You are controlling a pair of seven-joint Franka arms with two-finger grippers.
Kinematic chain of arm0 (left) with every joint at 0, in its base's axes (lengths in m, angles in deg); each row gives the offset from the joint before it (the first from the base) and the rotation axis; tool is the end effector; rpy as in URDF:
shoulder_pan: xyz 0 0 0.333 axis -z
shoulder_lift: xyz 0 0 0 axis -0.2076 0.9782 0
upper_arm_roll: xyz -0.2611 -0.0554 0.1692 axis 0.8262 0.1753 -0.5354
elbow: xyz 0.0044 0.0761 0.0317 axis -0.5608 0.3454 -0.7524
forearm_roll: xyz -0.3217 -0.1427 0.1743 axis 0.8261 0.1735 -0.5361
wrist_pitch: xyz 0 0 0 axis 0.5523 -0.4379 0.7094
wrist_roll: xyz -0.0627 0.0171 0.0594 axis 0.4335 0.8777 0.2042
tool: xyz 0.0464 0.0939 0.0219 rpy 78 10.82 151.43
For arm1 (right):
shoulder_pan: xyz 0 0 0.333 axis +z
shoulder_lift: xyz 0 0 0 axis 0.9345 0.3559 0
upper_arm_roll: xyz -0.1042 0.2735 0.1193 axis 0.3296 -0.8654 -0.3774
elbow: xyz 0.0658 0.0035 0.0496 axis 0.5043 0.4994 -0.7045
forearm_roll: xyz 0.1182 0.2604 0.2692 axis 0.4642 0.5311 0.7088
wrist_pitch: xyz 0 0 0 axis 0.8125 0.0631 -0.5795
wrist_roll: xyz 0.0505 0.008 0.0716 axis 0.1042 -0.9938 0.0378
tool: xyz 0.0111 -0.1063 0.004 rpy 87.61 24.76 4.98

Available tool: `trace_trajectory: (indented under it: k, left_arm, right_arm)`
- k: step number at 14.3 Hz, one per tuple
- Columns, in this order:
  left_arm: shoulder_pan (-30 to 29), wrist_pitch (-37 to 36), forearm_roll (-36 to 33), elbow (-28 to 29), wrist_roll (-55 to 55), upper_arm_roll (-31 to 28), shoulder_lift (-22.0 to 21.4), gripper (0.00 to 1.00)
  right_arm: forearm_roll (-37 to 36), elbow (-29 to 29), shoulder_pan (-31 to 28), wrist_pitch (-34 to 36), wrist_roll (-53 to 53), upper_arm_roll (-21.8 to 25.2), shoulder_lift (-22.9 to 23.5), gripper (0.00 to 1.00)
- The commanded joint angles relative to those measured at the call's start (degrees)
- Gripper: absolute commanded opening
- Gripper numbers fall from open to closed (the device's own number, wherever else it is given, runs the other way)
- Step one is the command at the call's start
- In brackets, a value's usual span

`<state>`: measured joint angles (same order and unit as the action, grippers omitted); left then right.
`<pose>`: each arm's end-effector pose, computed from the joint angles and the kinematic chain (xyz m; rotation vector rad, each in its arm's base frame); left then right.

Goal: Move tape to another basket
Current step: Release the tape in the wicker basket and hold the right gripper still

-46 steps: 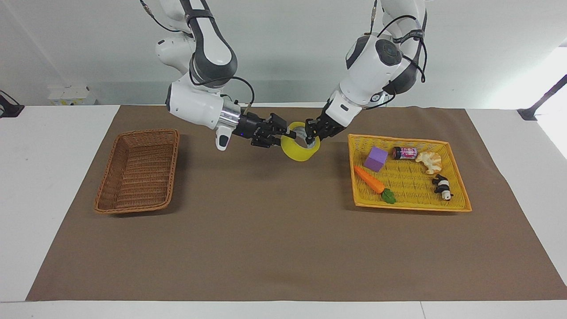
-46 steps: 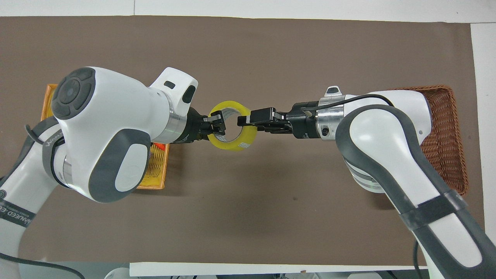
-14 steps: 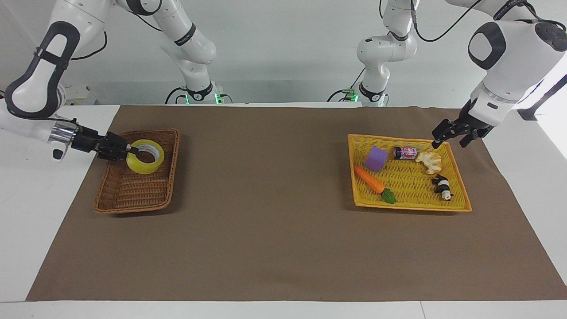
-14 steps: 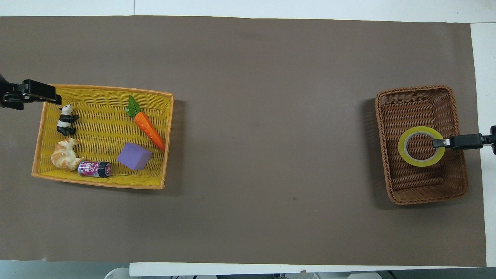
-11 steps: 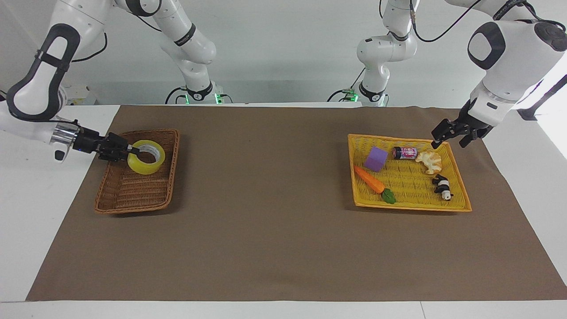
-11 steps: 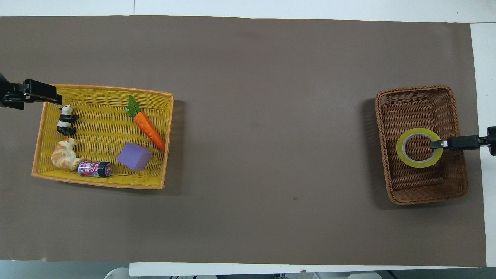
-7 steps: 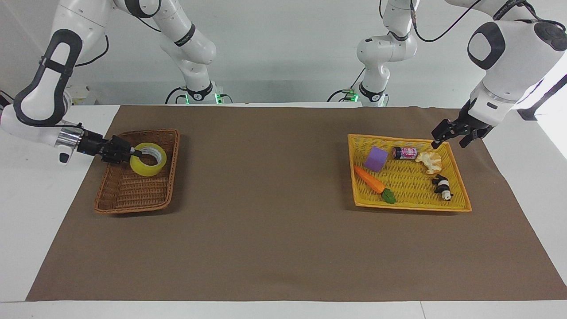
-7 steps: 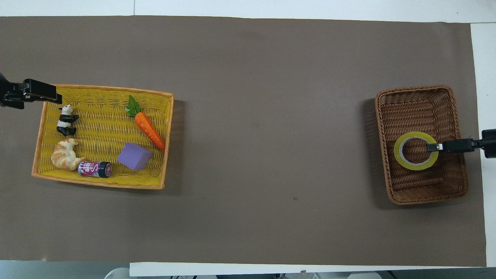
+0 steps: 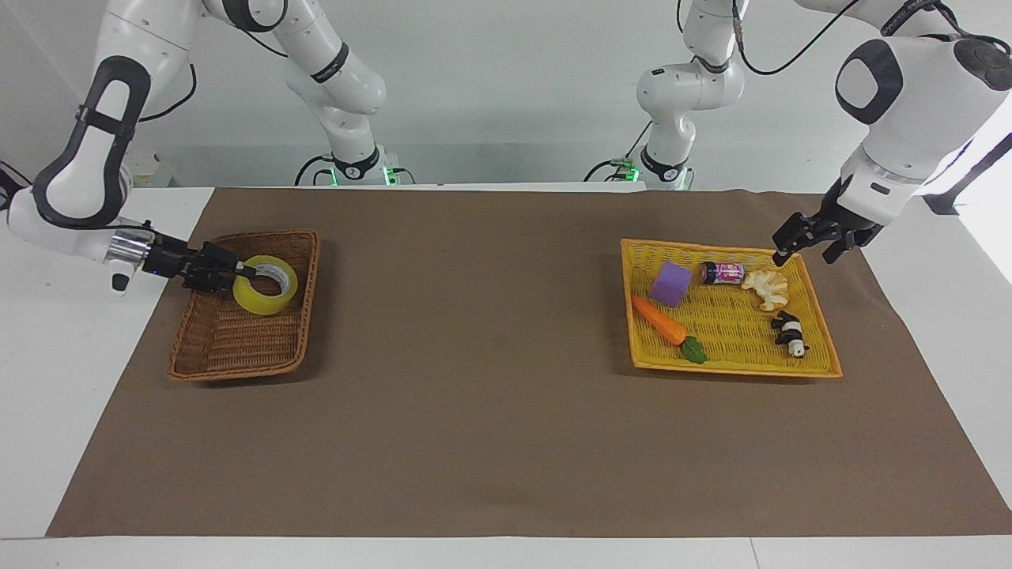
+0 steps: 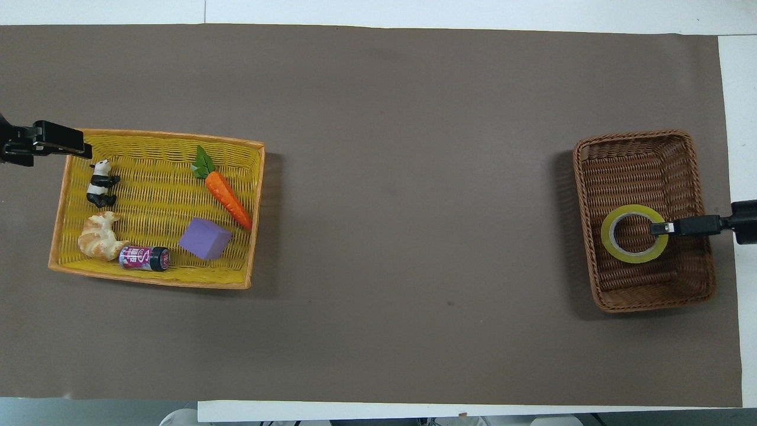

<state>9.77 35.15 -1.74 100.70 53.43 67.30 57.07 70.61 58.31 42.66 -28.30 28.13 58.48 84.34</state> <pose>0.5618 -0.0272 0.5579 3.0708 -0.0039 0.0307 0.4743 -0.2540 0.3085 -2.2700 -0.0107 0.0608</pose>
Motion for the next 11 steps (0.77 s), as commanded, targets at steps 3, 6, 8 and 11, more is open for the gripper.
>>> trace_trajectory:
  k: [3,6,8,11]
  left_arm:
    - [-1.1,1.0,-1.1,0.9,0.0,0.0,-0.6,0.99]
    - [-1.0,0.7,-1.2,1.0,0.0,0.0,-0.6,0.99]
    - [-1.0,0.3,-1.2,0.9,0.1,0.0,-0.7,0.99]
    - [1.1,-0.2,-1.2,1.0,0.1,-1.1,-0.5,0.99]
  right_arm:
    - [-1.9,-0.7,-0.8,-0.7,-1.3,-0.6,-0.7,1.0]
    - [-3.5,-2.5,0.2,-1.8,-3.4,-0.6,-0.9,1.0]
    - [-6.7,-2.7,2.0,-5.0,-3.6,-0.9,-2.3,1.0]
    - [-11.8,-2.8,5.9,-8.7,-3.4,-0.8,-5.3,1.0]
